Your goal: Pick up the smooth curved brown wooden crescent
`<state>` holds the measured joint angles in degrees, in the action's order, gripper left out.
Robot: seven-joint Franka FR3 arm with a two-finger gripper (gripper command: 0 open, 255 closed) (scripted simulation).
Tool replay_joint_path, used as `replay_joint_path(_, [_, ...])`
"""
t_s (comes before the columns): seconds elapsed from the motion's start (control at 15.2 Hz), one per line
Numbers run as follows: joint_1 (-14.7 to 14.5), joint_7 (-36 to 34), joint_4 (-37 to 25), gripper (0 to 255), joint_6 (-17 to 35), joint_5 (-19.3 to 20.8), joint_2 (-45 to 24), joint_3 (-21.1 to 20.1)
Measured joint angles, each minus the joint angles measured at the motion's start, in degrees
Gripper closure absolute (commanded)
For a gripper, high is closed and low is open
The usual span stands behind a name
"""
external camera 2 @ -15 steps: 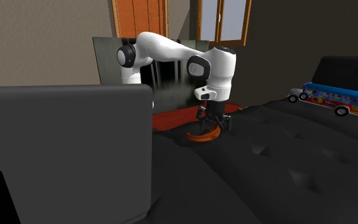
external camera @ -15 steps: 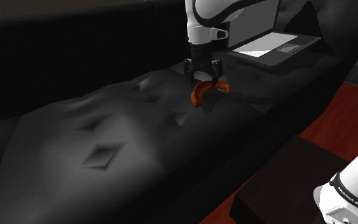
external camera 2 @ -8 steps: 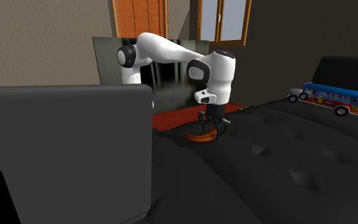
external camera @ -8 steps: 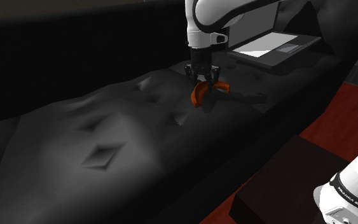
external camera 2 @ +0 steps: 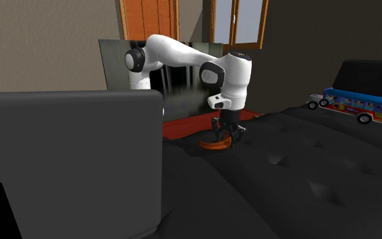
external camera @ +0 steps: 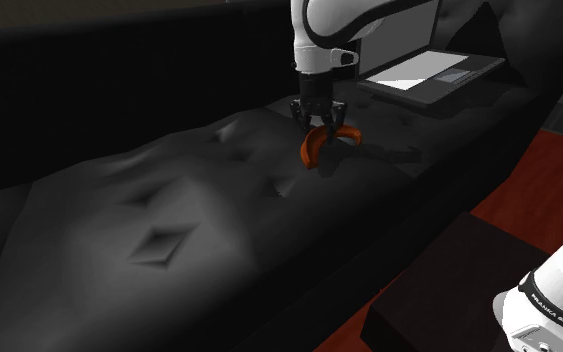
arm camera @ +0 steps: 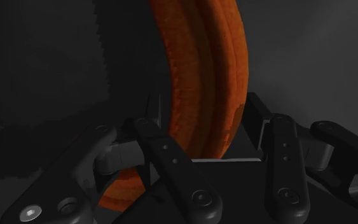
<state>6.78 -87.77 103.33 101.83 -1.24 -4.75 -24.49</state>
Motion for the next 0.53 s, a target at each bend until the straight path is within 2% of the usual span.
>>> replay_joint_path(0.53, [0.07,-0.01,-5.38,255,-5.85,-0.17,0.49,0.02])
